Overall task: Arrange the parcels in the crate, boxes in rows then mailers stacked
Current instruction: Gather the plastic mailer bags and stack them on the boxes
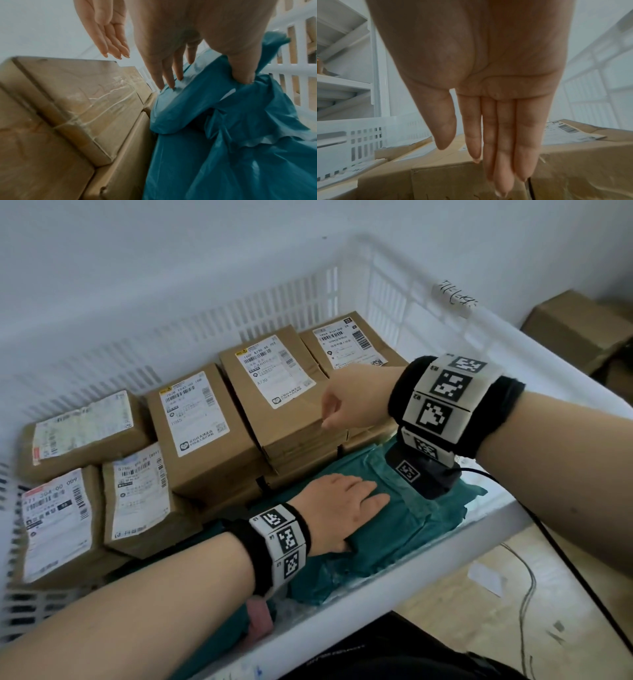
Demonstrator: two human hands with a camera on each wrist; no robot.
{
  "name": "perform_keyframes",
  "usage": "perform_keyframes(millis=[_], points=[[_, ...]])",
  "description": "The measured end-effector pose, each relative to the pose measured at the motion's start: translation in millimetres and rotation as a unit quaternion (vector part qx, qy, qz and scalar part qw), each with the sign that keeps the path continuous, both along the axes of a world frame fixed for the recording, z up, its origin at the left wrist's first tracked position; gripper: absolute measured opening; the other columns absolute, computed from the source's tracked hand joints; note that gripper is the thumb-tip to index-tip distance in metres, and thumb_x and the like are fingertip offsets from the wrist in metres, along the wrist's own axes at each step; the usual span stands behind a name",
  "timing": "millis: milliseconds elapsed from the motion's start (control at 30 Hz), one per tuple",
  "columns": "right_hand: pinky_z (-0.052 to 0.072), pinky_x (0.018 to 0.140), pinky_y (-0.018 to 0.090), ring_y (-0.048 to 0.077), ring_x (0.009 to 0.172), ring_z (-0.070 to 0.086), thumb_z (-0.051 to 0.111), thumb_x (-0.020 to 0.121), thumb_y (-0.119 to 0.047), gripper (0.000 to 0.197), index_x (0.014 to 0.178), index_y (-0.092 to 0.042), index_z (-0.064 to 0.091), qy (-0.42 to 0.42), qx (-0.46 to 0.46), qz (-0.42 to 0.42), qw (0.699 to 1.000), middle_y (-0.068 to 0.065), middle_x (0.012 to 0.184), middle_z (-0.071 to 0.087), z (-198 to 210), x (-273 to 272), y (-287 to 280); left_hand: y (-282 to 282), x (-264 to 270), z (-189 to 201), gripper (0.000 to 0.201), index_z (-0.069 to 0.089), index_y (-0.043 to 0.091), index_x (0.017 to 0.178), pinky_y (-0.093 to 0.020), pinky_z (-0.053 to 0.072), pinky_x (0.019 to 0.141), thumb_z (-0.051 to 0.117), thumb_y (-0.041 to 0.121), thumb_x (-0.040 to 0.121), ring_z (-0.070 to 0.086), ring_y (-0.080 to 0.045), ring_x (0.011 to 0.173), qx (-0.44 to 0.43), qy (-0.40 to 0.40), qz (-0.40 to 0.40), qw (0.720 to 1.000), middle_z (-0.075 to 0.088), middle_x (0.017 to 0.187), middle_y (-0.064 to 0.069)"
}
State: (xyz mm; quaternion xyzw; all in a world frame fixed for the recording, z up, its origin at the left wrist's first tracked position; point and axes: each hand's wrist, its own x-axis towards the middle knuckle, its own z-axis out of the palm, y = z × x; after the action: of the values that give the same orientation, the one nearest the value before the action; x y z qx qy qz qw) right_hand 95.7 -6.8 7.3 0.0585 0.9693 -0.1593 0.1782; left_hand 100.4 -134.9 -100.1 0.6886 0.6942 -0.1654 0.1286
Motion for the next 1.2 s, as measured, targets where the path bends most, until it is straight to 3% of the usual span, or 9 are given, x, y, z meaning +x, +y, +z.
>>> perform_keyframes(millis=[200, 300, 433, 500, 633, 733, 833, 1067, 1200], points=[[0.046, 0.081, 0.024, 0.017, 0.101, 0.062, 0.053, 0.094, -0.029, 0.031, 0.112, -0.009, 0.069, 0.020, -0.005, -0.020, 1.000, 0.003, 0.111, 0.069, 2.4, -2.1, 4.7, -9.7, -17.3, 8.1, 0.066, 0.009, 0.017, 0.153, -0.029, 0.022, 0.118, 0.041, 0.034, 0.098, 0.024, -0.015, 0.145, 0.009, -0.019, 0.030, 0.999, 0.015, 0.160, -0.002], [0.047, 0.084, 0.023, 0.016, 0.104, 0.062, 0.055, 0.093, -0.030, 0.031, 0.113, -0.010, 0.069, 0.040, -0.002, -0.030, 0.999, 0.002, 0.111, 0.068, 5.5, -2.3, 8.6, -15.6, -21.5, 19.1, 0.064, 0.016, 0.016, 0.150, -0.029, 0.037, 0.108, 0.043, 0.037, 0.096, 0.045, -0.018, 0.132, 0.072, -0.059, 0.127, 0.988, 0.035, 0.151, -0.002], [0.049, 0.091, 0.026, 0.016, 0.103, 0.062, 0.056, 0.091, -0.037, 0.036, 0.115, -0.012, 0.067, 0.053, 0.003, -0.039, 0.998, 0.001, 0.113, 0.068, 12.4, -1.6, 10.3, -16.3, -27.4, 22.2, 0.043, 0.039, 0.016, 0.132, -0.037, 0.050, 0.089, 0.049, 0.027, 0.093, 0.062, -0.026, 0.100, 0.199, -0.185, 0.315, 0.909, 0.059, 0.119, -0.007], [0.048, 0.094, 0.030, 0.016, 0.105, 0.061, 0.057, 0.087, -0.049, 0.047, 0.120, -0.016, 0.063, -0.006, 0.017, -0.012, 1.000, -0.002, 0.116, 0.066, 16.1, 1.1, 10.2, -12.6, -30.9, 21.6, 0.034, 0.044, 0.013, 0.124, -0.036, 0.050, 0.084, 0.051, 0.021, 0.091, 0.062, -0.025, 0.094, 0.221, -0.231, 0.362, 0.876, 0.062, 0.107, -0.007], [0.041, 0.098, 0.033, 0.019, 0.117, 0.052, 0.070, 0.078, -0.044, 0.064, 0.135, -0.025, 0.048, -0.148, 0.110, 0.056, 0.981, -0.004, 0.130, 0.054, 15.7, 7.4, 8.0, -11.8, -38.6, 25.7, 0.028, 0.046, 0.008, 0.119, -0.033, 0.047, 0.078, 0.049, 0.017, 0.093, 0.060, -0.026, 0.091, 0.216, -0.248, 0.389, 0.861, 0.062, 0.102, -0.008], [0.042, 0.093, 0.030, 0.023, 0.119, 0.052, 0.065, 0.086, -0.027, 0.054, 0.136, -0.016, 0.047, -0.115, 0.166, 0.065, 0.977, 0.004, 0.132, 0.054, 6.1, 1.6, 7.2, -14.6, -43.9, 27.8, 0.027, 0.047, 0.007, 0.118, -0.037, 0.050, 0.081, 0.049, 0.019, 0.093, 0.061, -0.028, 0.092, 0.223, -0.247, 0.387, 0.860, 0.065, 0.105, -0.011], [0.042, 0.086, 0.028, 0.025, 0.112, 0.056, 0.063, 0.088, -0.027, 0.042, 0.127, -0.012, 0.057, -0.092, 0.170, 0.065, 0.979, 0.007, 0.123, 0.062, -2.8, -3.5, 8.6, -18.9, -46.0, 32.1, 0.026, 0.048, 0.007, 0.116, -0.034, 0.049, 0.080, 0.049, 0.020, 0.093, 0.061, -0.028, 0.095, 0.229, -0.242, 0.387, 0.860, 0.065, 0.106, -0.011], [0.039, 0.084, 0.027, 0.021, 0.104, 0.054, 0.056, 0.092, -0.026, 0.036, 0.128, -0.018, 0.057, 0.006, 0.074, 0.059, 0.996, 0.003, 0.118, 0.062, 4.7, -0.7, -4.5, -59.1, -52.6, 65.8, 0.039, 0.045, 0.017, 0.125, -0.039, 0.052, 0.085, 0.050, 0.036, 0.091, 0.062, -0.022, 0.095, 0.251, -0.233, 0.401, 0.850, 0.064, 0.110, -0.003], [0.036, 0.077, 0.026, 0.019, 0.094, 0.053, 0.051, 0.095, -0.029, 0.031, 0.123, -0.017, 0.057, 0.008, 0.051, 0.125, 0.991, 0.004, 0.113, 0.063, 12.2, -10.6, -46.5, -100.9, -67.6, 92.0, 0.041, 0.055, 0.017, 0.123, -0.029, 0.044, 0.090, 0.035, 0.040, 0.095, 0.058, -0.016, 0.105, 0.304, -0.266, 0.422, 0.812, 0.063, 0.113, 0.000]])
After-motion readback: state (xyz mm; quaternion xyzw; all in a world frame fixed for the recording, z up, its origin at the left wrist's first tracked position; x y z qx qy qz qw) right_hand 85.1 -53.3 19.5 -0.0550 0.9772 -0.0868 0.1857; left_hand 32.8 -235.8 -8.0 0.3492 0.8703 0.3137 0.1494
